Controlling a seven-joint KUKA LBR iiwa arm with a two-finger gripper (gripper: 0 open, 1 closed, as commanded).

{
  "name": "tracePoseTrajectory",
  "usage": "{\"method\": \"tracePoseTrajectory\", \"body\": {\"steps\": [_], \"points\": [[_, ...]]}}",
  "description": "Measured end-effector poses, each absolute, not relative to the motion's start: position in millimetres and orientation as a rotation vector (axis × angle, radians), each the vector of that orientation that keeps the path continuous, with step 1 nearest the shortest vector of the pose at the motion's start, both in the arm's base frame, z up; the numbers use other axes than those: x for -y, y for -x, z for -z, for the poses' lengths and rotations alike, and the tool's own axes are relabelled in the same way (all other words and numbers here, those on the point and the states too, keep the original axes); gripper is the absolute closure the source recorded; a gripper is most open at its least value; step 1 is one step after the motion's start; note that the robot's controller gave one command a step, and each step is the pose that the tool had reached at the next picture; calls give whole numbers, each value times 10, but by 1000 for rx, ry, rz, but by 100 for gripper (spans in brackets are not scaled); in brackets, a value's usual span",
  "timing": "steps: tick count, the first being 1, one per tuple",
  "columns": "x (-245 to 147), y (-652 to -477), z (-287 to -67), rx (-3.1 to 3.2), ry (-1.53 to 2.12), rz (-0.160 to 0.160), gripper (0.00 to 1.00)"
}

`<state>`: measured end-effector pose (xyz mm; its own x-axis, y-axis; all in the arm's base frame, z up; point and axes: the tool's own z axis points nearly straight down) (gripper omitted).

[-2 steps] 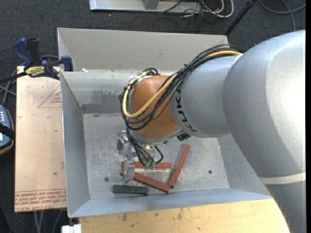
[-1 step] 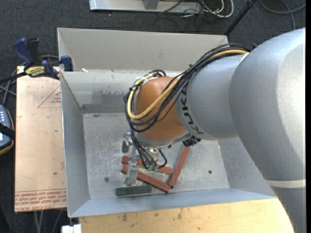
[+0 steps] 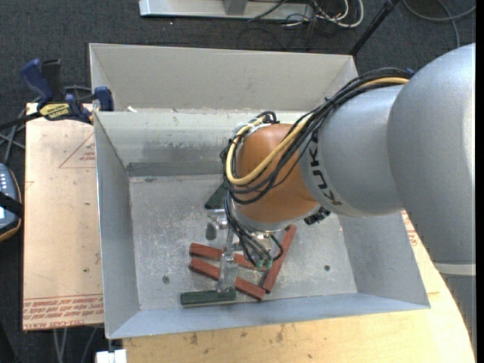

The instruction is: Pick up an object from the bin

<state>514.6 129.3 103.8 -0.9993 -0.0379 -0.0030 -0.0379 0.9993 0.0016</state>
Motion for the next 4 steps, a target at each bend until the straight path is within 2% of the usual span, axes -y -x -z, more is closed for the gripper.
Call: {"method": "tracePoseTrajectory", "body": {"steps": [1,2,4], "points": [[-1183,-5094,-770,-3127,-308,-1,0],[-1219,-5067,-748,-3138,-134,-5,100],[-1217,-5063,-771,-3138,-134,-5,100]]}}
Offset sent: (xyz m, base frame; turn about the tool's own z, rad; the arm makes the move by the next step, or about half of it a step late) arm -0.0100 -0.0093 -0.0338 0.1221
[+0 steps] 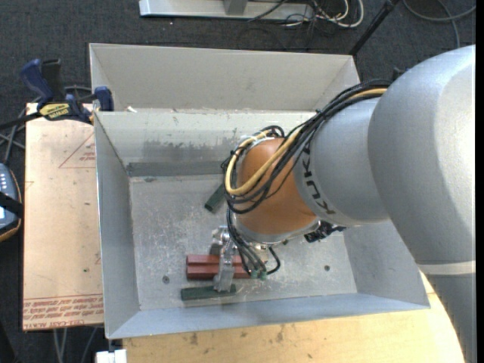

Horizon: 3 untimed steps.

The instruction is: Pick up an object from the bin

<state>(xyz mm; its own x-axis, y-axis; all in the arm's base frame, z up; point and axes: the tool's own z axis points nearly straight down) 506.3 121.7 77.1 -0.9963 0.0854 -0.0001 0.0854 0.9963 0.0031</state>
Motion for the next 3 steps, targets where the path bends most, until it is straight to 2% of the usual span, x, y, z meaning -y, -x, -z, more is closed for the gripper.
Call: {"method": "tracePoseTrajectory", "body": {"steps": [3], "points": [[-1215,-5059,-1205,-3138,-135,-2,100]]}}
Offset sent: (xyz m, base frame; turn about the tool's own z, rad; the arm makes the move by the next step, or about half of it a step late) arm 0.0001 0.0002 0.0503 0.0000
